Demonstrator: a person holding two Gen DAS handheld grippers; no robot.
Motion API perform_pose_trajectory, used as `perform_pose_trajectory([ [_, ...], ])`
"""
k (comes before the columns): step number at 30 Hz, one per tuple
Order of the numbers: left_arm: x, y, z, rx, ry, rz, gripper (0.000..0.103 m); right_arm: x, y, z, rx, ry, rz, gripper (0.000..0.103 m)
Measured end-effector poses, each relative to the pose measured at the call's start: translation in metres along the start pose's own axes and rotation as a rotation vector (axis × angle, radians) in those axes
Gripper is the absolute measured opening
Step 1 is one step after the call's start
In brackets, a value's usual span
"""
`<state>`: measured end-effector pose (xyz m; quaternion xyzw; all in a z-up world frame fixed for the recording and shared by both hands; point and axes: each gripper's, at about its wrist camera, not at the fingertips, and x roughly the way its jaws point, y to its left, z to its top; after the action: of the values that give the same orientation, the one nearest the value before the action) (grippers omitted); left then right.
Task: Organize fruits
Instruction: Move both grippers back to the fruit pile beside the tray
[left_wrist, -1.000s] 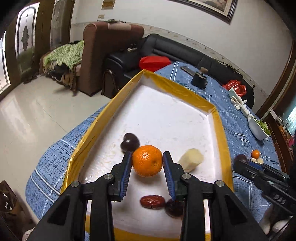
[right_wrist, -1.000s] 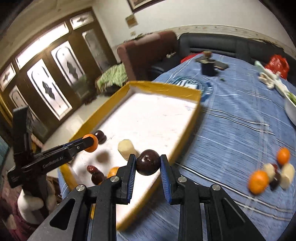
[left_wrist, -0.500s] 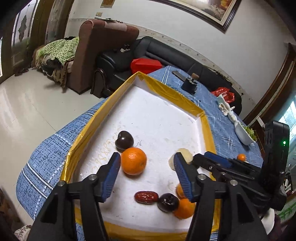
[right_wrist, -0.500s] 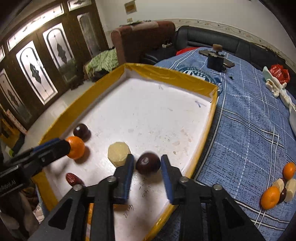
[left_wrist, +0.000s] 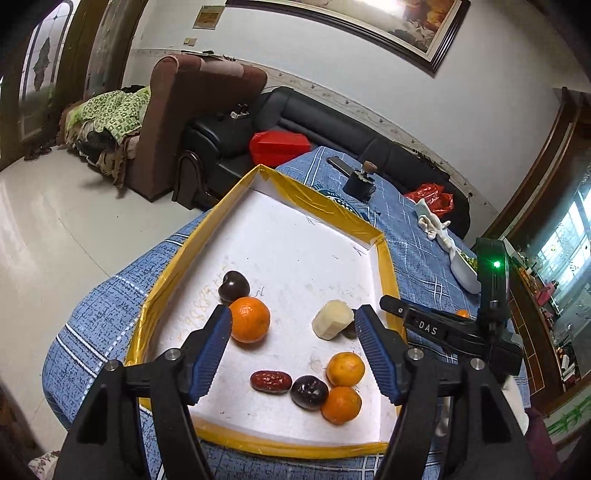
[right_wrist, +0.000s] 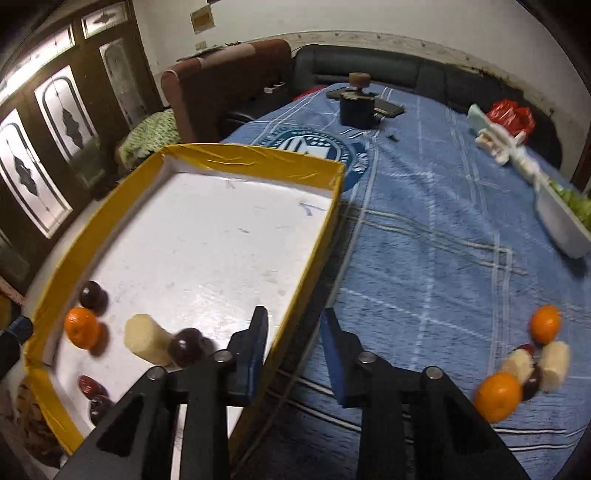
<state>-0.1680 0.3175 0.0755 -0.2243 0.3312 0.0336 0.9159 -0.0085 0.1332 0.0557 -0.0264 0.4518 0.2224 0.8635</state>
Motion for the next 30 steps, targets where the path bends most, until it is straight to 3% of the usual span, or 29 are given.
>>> perform_pose_trajectory([
  [1, -0.001, 0.001, -0.001, -0.002, 0.001, -0.001, 0.069, -0.002, 0.001, -0.001, 0.007, -0.003, 0.014, 0.017],
  [5, -0.002, 0.002, -0.003, -0.013, 0.010, -0.007, 0.069, -0.007, 0.008, -0.007, 0.003, -0.012, -0.012, 0.017],
  [12, -0.008, -0.016, -0.004, 0.029, 0.018, -0.027, 0.069, -0.025, 0.002, -0.024, 0.008, -0.004, 0.056, 0.023],
  [14, -0.014, -0.024, -0.007, 0.053, 0.015, -0.036, 0.069, -0.041, -0.013, -0.030, 0.045, -0.046, 0.106, 0.025],
  [17, -0.020, -0.036, -0.009, 0.087, 0.011, -0.049, 0.072, -0.074, -0.047, -0.045, 0.102, -0.117, 0.110, 0.033],
  [24, -0.005, -0.075, -0.020, 0.149, 0.059, -0.079, 0.073, -0.129, -0.153, -0.083, 0.226, -0.183, -0.056, 0.037],
  [27, 0.004, -0.099, -0.029, 0.194, 0.097, -0.099, 0.073, -0.137, -0.182, -0.097, 0.275, -0.186, -0.084, 0.039],
  [30, 0.009, -0.124, -0.038, 0.248, 0.117, -0.110, 0.081, -0.138, -0.198, -0.103, 0.310, -0.189, -0.084, 0.040],
])
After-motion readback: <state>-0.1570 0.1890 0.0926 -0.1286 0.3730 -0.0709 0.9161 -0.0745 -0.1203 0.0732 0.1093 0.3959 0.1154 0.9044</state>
